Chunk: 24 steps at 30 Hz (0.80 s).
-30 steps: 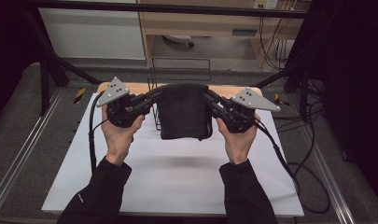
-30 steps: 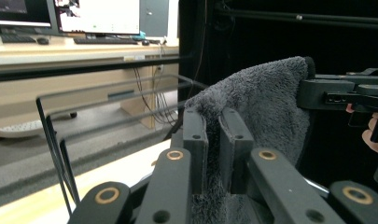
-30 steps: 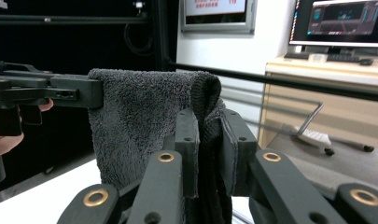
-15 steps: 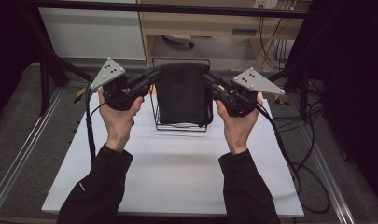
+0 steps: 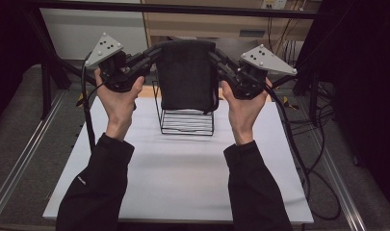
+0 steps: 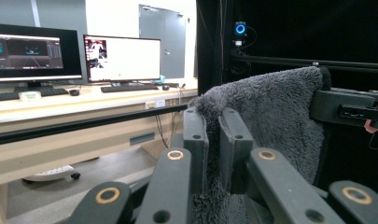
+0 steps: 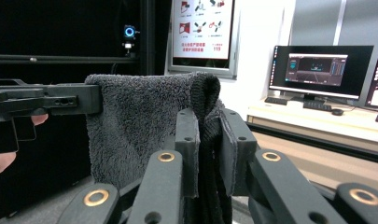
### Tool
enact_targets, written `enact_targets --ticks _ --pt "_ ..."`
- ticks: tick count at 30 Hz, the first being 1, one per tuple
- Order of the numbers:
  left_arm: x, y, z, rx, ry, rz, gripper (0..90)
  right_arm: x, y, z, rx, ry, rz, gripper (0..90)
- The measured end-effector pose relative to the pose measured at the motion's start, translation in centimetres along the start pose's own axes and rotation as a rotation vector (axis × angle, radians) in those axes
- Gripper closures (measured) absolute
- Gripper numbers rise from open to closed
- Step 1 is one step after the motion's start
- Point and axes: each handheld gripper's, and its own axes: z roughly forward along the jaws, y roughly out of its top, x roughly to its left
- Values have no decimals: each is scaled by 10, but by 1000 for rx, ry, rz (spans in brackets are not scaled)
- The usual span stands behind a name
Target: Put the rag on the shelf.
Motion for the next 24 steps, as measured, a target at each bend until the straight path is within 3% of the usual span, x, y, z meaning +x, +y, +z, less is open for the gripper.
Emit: enact_targets --ticks 10,24 --pt "8 18 13 -5 31 21 824 -9 13 16 -25 -6 8 792" --pt "26 39 29 -26 48 8 824 -21 32 43 -59 -20 15 791"
